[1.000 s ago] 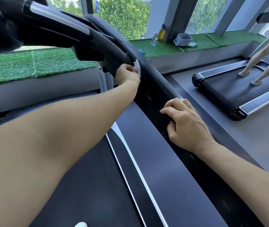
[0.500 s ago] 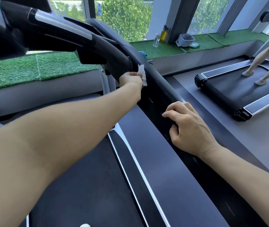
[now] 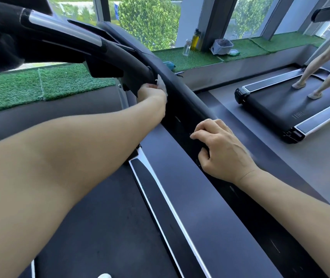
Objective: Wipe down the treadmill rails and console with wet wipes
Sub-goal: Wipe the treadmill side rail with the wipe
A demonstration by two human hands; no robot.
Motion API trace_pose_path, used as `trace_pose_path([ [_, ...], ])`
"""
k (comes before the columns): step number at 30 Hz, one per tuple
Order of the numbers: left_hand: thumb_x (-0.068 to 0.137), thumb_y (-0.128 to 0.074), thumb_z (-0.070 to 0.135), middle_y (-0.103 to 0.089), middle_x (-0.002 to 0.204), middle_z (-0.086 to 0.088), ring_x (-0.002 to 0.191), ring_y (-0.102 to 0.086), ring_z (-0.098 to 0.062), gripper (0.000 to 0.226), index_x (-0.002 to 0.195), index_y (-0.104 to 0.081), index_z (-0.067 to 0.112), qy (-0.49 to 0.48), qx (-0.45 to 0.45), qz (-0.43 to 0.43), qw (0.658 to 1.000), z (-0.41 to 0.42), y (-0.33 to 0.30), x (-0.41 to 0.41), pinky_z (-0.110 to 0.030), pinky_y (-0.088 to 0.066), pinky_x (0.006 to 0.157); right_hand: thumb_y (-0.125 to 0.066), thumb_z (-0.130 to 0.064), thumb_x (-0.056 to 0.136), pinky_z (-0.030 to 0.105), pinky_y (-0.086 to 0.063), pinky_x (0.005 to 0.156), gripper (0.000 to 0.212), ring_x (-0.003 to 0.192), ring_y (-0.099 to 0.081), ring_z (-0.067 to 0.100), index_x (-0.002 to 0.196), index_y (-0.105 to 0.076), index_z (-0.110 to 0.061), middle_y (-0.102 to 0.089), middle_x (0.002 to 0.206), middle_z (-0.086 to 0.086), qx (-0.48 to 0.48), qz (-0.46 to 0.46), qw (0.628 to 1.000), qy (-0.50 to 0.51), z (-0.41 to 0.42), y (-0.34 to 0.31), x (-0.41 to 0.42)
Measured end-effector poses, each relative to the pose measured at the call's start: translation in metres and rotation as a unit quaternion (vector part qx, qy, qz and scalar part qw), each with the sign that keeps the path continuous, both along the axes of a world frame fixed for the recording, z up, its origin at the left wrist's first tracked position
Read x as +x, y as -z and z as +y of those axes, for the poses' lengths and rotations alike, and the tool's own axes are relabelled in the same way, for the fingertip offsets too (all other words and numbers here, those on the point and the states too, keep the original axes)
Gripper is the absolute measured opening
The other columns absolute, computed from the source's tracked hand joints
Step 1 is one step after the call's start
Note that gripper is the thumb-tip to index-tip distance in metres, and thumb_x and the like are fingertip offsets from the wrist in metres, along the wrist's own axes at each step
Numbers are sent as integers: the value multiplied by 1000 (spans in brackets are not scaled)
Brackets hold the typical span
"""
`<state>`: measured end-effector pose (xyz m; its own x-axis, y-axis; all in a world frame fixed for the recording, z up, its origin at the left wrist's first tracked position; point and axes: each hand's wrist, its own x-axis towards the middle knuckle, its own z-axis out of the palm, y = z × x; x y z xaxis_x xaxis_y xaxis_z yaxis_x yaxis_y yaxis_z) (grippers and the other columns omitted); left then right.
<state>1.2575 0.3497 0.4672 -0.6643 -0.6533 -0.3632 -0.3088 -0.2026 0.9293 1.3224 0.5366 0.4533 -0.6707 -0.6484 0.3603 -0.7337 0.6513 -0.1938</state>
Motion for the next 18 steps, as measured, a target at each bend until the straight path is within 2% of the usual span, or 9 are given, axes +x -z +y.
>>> trace_pose_path([
  [3, 93, -47, 4, -49, 68, 5, 55, -46, -7, 31, 70, -41, 24, 81, 4, 9, 997, 25, 21, 20, -14, -39, 45, -47, -5, 68, 36, -48, 87, 35, 96, -51, 26, 95, -69, -3, -59, 101, 4, 19, 5, 999, -26, 4, -3, 4],
  [5, 90, -51, 2, -49, 69, 5, 57, -46, -6, 33, 70, -41, 26, 95, 9, 6, 995, 43, 33, 36, -18, -39, 48, -47, -5, 70, 37, -49, 86, 34, 96, -50, 26, 95, -69, -3, -60, 101, 4, 22, 4, 999, -34, 7, -4, 8],
  [9, 88, -56, 0, -52, 68, 4, 57, -48, -7, 30, 71, -46, 22, 80, 38, 43, 995, 75, 45, 57, -16, -41, 52, -48, -3, 70, 37, -49, 86, 35, 98, -45, 21, 98, -69, -4, -59, 102, 4, 2, 18, 1000, -8, 29, 0, 25],
  [11, 91, -55, 6, -54, 68, 2, 56, -50, -9, 24, 71, -48, 18, 67, 65, 50, 994, 92, 48, 67, -17, -43, 54, -48, -2, 69, 37, -48, 86, 37, 98, -43, 19, 100, -69, -4, -59, 102, 4, -6, 18, 1000, 0, 43, 2, 33],
  [13, 93, -55, 17, -59, 72, 0, 62, -52, -13, 20, 73, -51, 18, 43, 55, 60, 996, 105, 51, 69, -20, -43, 59, -47, -3, 69, 37, -48, 86, 38, 98, -41, 18, 101, -69, -4, -59, 103, 4, -6, 12, 1000, 4, 49, 1, 35],
  [16, 93, -55, 20, -61, 76, 1, 67, -53, -14, 20, 73, -52, 20, -27, 44, 93, 994, 98, 49, 54, -21, -41, 61, -49, -2, 71, 38, -45, 87, 39, 99, -43, 21, 105, -68, -4, -58, 105, 4, 0, -3, 1000, 13, 47, 0, 33],
  [18, 93, -55, 17, -59, 77, 2, 70, -53, -16, 20, 74, -51, 20, -59, 41, 84, 994, 78, 45, 36, -21, -39, 57, -52, -1, 72, 35, -41, 87, 37, 99, -46, 24, 105, -68, -4, -57, 105, 4, 11, 1, 1000, 17, 45, 2, 32],
])
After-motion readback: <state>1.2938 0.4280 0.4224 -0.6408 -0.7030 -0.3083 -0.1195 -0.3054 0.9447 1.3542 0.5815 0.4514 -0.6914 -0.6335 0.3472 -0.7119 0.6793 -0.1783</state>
